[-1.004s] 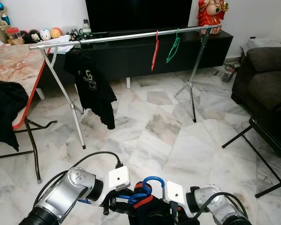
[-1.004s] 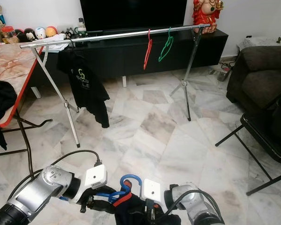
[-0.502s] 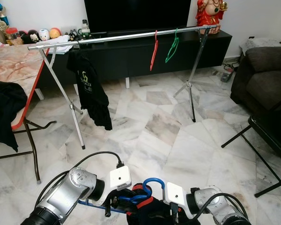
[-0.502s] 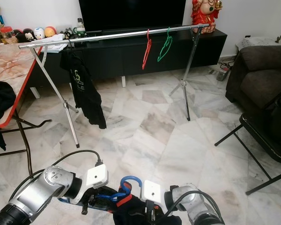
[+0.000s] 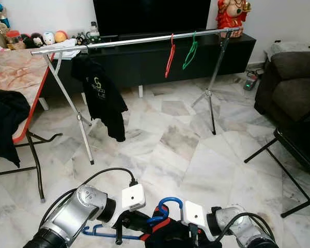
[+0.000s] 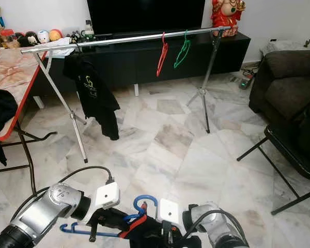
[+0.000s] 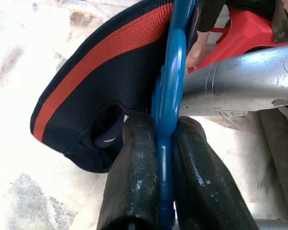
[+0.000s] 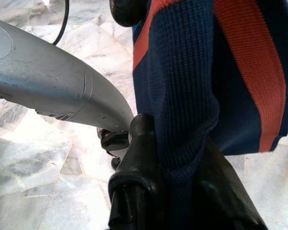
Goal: Hang hanger
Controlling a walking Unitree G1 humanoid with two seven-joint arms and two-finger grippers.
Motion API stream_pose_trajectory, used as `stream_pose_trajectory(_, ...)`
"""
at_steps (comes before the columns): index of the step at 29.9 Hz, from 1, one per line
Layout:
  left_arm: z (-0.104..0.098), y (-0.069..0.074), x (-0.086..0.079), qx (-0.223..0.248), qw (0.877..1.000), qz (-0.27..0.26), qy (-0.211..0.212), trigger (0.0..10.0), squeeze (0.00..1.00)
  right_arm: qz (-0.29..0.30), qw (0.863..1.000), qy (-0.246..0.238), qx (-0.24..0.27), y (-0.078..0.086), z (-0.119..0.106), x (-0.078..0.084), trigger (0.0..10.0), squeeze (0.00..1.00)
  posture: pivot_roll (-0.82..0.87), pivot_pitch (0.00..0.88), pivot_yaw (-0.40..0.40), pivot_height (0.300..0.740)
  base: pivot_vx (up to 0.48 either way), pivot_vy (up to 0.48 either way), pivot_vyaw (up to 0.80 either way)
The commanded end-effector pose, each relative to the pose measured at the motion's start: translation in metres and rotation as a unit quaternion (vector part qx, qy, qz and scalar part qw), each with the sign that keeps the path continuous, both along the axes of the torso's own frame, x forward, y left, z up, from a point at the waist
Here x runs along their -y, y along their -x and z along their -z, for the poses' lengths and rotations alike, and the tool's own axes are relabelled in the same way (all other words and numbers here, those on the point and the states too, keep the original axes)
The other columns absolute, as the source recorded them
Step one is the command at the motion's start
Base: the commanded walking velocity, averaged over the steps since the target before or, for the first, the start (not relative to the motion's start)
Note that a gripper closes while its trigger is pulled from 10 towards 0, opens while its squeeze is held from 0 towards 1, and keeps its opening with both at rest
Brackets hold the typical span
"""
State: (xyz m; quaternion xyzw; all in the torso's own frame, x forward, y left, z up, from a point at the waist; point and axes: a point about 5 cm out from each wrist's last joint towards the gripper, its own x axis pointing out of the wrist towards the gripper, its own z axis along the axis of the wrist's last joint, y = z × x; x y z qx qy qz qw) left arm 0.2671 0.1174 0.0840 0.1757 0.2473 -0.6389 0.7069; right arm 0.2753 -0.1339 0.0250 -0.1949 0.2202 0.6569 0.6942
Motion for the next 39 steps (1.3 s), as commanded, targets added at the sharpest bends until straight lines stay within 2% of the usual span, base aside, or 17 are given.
stream_pose_trajectory(1,-0.001,-0.003,-0.004,0.006,1.000,-0.019,-0.002,0.0,0.00,0.000,1.000,-0.016,0.013,-0.004,-0.006,-0.005,0.0,0.00,0.06,0.067,0.005,0.740,0.000,0.000,0.00)
stream_pose_trajectory(9,-0.001,-0.004,-0.004,0.007,1.000,-0.023,0.001,0.0,0.00,0.049,0.997,-0.052,0.028,-0.010,-0.010,-0.007,0.0,0.00,0.06,0.070,0.005,0.740,0.000,0.000,0.00)
stream_pose_trajectory(10,-0.001,-0.005,-0.004,0.008,1.000,-0.025,0.002,0.0,0.00,0.063,0.996,-0.066,0.023,-0.011,-0.011,-0.007,5.4,0.00,0.06,0.070,0.005,0.740,0.000,0.000,0.00)
stream_pose_trajectory(11,-0.001,-0.005,-0.004,0.008,1.000,-0.025,0.002,0.0,0.00,0.063,0.996,-0.066,0.023,-0.011,-0.011,-0.007,5.4,0.00,0.06,0.070,0.005,0.740,0.000,0.000,0.00)
stream_pose_trajectory(12,-0.001,-0.005,-0.004,0.009,1.000,-0.026,0.002,0.0,0.00,0.065,0.995,-0.073,0.011,-0.010,-0.010,-0.006,10.0,0.00,0.06,0.070,0.007,0.740,0.000,0.000,0.00)
stream_pose_trajectory(13,-0.001,-0.005,-0.004,0.009,1.000,-0.026,0.002,0.0,0.00,0.068,0.995,-0.078,0.002,-0.009,-0.009,-0.006,10.0,0.00,0.06,0.070,0.007,0.740,0.000,0.000,0.00)
stream_pose_trajectory(14,-0.001,-0.005,-0.004,0.010,1.000,-0.026,0.003,0.0,0.00,0.072,0.994,-0.084,0.001,-0.009,-0.009,-0.006,10.0,0.80,0.06,0.070,0.007,0.740,0.000,0.000,0.00)
stream_pose_trajectory(15,-0.001,-0.006,-0.004,0.010,1.000,-0.026,0.003,0.0,0.00,0.074,0.993,-0.087,0.000,-0.009,-0.010,-0.006,10.0,0.80,0.06,0.070,0.007,0.740,0.000,0.000,0.00)
stream_pose_trajectory(16,-0.001,-0.006,-0.004,0.010,1.000,-0.026,0.003,0.0,0.00,0.079,0.992,-0.097,-0.004,-0.010,-0.010,-0.006,10.0,1.00,0.06,0.070,0.007,0.740,0.000,0.000,0.00)
stream_pose_trajectory(21,-0.002,-0.006,-0.003,0.009,1.000,-0.025,0.004,0.0,0.00,0.105,0.986,-0.131,-0.005,-0.012,-0.014,-0.003,10.0,1.00,0.05,0.070,0.010,0.740,0.000,0.000,0.00)
stream_pose_trajectory(22,-0.002,-0.006,-0.003,0.008,1.000,-0.025,0.004,0.0,0.00,0.107,0.985,-0.133,-0.005,-0.012,-0.014,-0.003,10.0,0.88,0.05,0.071,0.011,0.740,0.000,0.000,0.00)
stream_pose_trajectory(23,-0.001,-0.006,-0.003,0.008,1.000,-0.024,0.004,0.0,0.00,0.105,0.985,-0.135,-0.009,-0.012,-0.014,-0.002,10.0,0.31,0.05,0.071,0.011,0.740,0.000,0.000,0.00)
stream_pose_trajectory(24,-0.001,-0.006,-0.003,0.008,1.000,-0.024,0.004,0.0,0.00,0.104,0.985,-0.136,-0.012,-0.011,-0.014,-0.002,10.0,0.02,0.05,0.071,0.011,0.740,0.000,0.000,0.00)
stream_pose_trajectory(25,-0.001,-0.006,-0.003,0.008,1.000,-0.023,0.004,0.0,0.00,0.102,0.985,-0.138,-0.014,-0.010,-0.014,-0.002,10.0,0.00,0.05,0.071,0.011,0.740,0.000,0.000,0.00)
stream_pose_trajectory(28,-0.002,-0.006,-0.003,0.009,1.000,-0.023,0.004,0.0,0.00,0.106,0.982,-0.155,-0.021,-0.010,-0.014,-0.002,1.2,0.00,0.05,0.075,0.010,0.740,0.000,0.000,0.00)
stream_pose_trajectory(30,-0.002,-0.006,-0.002,0.009,1.000,-0.023,0.005,0.0,0.00,0.114,0.978,-0.171,-0.025,-0.011,-0.016,-0.003,0.0,0.00,0.05,0.075,0.010,0.740,0.000,0.000,0.00)
stream_pose_trajectory(39,-0.002,-0.003,-0.001,0.003,1.000,-0.024,0.013,0.0,0.00,0.155,0.957,-0.242,-0.032,-0.018,-0.025,-0.005,0.0,0.00,0.05,0.096,0.019,0.740,0.000,0.000,0.00)
